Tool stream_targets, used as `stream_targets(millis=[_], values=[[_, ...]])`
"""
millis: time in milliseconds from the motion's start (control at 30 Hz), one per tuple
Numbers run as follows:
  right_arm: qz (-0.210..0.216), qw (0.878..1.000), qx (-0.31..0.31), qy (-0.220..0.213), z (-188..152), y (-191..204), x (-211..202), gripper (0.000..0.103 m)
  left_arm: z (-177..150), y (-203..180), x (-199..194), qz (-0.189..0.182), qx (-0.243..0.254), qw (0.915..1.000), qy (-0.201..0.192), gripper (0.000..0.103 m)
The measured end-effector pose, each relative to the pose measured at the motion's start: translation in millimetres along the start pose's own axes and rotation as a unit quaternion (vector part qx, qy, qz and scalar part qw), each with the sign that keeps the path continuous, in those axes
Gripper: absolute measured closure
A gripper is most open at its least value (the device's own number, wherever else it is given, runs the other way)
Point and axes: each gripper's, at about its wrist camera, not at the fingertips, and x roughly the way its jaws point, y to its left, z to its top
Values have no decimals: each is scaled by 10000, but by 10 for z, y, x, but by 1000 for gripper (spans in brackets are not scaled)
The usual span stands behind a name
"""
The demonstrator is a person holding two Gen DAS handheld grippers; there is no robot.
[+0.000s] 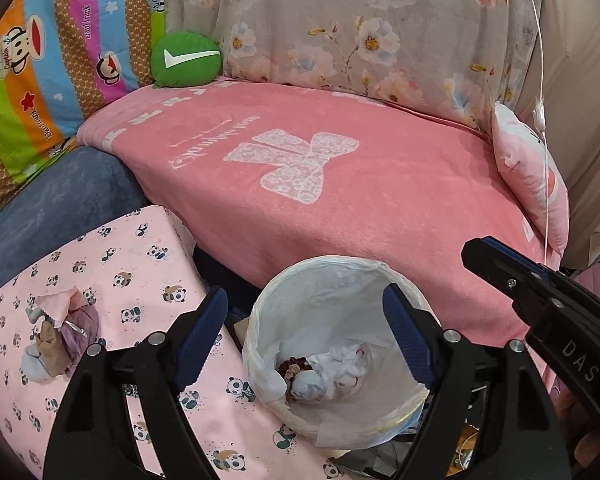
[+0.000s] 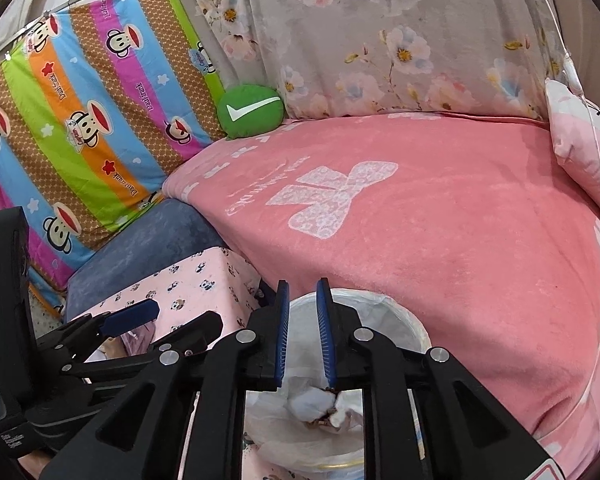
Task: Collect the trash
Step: 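Drop the grey sock and white socks into the wastebasket with both tools, then return both tools to the pile and grasp the leopard-print scrunchie with the right tool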
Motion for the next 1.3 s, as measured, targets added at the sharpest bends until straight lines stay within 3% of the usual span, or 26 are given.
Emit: stream_targets(millis=[267, 700, 1300], values=[[41, 10000, -17, 9, -1, 11, 3, 79, -18, 78, -33, 79, -83, 9999, -27, 27], [180, 9997, -127, 105, -85, 258, 50, 78, -87, 319, -119, 185, -329, 9993, -47, 27], [519, 9958, -558, 509, -390, 918, 299, 73, -337, 987, -220, 542, -946, 9940, -3, 27]])
